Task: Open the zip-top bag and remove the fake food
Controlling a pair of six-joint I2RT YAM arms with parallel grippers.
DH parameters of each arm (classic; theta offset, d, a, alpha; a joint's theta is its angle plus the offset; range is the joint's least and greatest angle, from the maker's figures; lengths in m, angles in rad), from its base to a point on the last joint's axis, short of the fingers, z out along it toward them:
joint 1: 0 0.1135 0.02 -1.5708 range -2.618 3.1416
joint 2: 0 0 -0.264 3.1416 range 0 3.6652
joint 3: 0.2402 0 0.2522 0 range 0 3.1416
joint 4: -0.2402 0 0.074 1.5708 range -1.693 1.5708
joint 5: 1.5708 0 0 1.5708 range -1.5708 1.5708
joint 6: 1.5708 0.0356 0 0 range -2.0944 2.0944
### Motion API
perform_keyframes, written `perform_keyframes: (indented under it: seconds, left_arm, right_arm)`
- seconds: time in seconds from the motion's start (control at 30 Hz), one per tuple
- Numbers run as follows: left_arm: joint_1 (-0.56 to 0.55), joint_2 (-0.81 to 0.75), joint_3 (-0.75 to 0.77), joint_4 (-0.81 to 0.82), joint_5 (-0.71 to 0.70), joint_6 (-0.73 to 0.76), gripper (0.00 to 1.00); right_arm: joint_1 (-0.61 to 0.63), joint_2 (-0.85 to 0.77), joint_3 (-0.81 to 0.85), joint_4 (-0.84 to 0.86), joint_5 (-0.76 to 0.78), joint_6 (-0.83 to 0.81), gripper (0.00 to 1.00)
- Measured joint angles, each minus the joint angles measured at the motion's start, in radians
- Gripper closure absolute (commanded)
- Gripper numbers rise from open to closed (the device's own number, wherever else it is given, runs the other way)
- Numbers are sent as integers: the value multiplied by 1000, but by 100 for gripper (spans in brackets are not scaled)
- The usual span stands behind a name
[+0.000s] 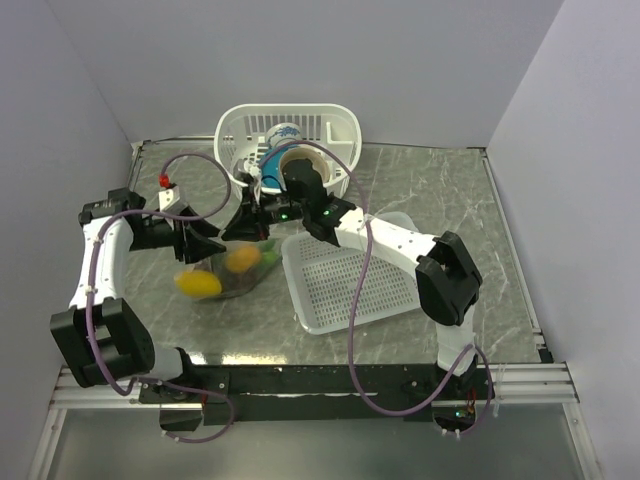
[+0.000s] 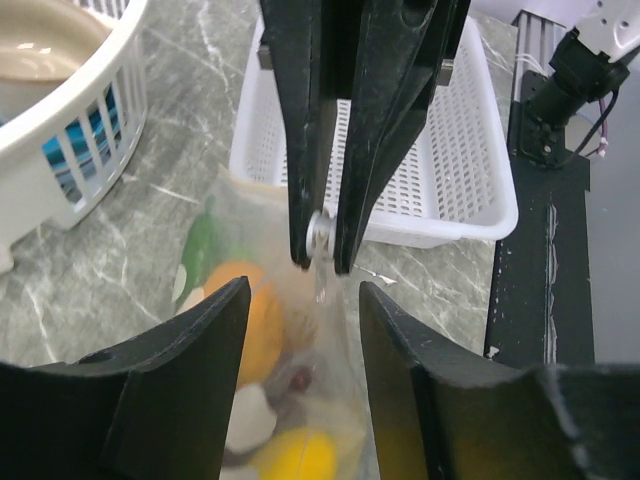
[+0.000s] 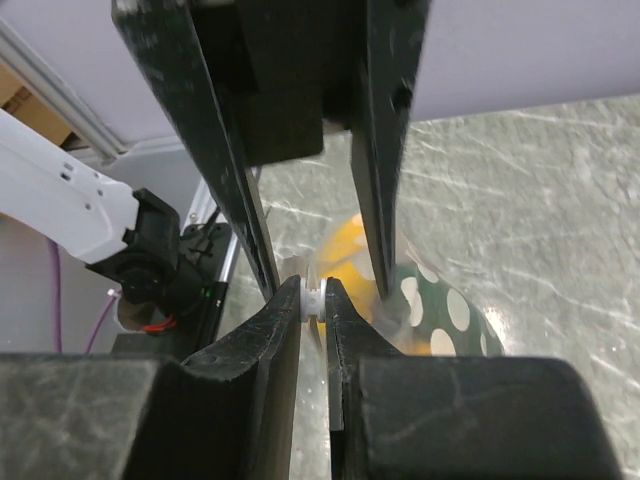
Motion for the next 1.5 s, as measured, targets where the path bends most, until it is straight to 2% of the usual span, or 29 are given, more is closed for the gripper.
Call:
perform_keyframes:
  seconds: [0.07,0.1,0.17,0.3,0.4,0.73,1.1,1.5]
  left_arm:
    - [-13,0,7,-1,0,11,47]
    - [-16,0,9,-1,0,13,51]
    - [-17,0,12,-2,2,18,60]
    - [-21,0,16,-5,0,23,88]
    - [-23,-2,19,-9,-7,24,98]
    - [-27,-12,63,-15,-44,2,99]
    - [-28,-158,108,-13,-159,-94,99]
    - [-34,-173,146,-29,-172,-166,99]
  right_arm:
    - [3,0,12,-3,-4,2,90]
    - [4,0,16,-3,-5,4,90]
    - [6,0,24,-4,-10,8,90]
    - [9,0,38,-9,-15,11,90]
    - [9,0,41,-12,-14,11,90]
    - [10,0,46,-12,-14,0,90]
    - [5,-4,59,-11,-42,-38,90]
    - [-3,-97,-66,-9,-18,-75,93]
